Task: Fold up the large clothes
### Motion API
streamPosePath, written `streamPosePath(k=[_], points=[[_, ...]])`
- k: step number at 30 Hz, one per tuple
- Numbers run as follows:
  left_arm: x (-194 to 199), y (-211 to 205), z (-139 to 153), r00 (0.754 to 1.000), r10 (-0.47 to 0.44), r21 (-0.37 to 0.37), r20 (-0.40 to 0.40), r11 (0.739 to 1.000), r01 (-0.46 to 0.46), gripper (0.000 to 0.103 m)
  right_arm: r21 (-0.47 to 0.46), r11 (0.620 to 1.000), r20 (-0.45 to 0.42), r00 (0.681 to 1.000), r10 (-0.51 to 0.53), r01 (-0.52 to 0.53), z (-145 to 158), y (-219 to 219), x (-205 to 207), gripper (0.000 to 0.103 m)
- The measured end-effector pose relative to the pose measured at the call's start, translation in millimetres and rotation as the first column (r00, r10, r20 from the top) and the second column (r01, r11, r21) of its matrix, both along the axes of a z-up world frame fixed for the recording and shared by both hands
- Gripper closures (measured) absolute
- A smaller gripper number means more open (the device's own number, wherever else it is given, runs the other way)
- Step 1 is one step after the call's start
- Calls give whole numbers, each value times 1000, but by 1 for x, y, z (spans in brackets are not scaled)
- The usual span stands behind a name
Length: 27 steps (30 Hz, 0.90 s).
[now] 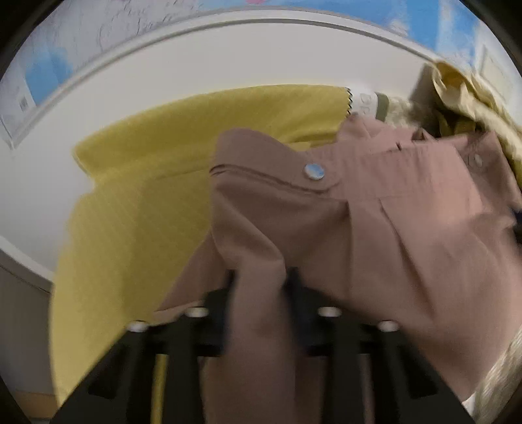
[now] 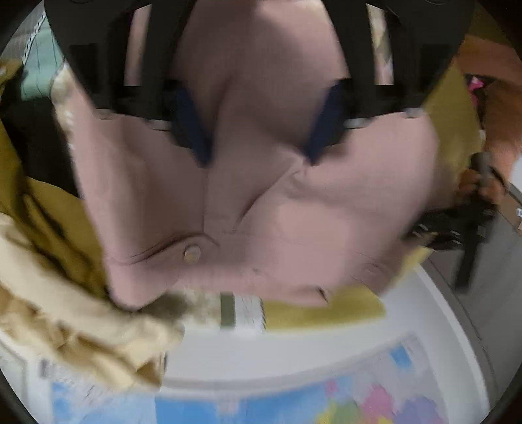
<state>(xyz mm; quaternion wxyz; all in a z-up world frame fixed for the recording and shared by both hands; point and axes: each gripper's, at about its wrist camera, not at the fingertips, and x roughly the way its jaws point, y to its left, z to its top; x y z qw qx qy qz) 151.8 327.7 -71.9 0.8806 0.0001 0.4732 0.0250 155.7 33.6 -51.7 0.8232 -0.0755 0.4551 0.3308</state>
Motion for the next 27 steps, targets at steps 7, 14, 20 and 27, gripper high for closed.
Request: streamPosePath(k=[7,14,20,27], points=[[-5,24,37,987,84,-85,138,994,-73,99,117,993,105,994,-28,15,40,6,7,100],[-5,26,21,995,68,-97,76,993,-60,59,24,996,-27,996,-89,90,-8,8,35,89],[-44,21,31,983,86,-12,161,996,-85,41,91,991,55,993,-102,97,20,-25,4,47],[-70,2,38,976,82,76,203,992,-99,34,151,985,77,992,-97,85,36,-56,-30,47]])
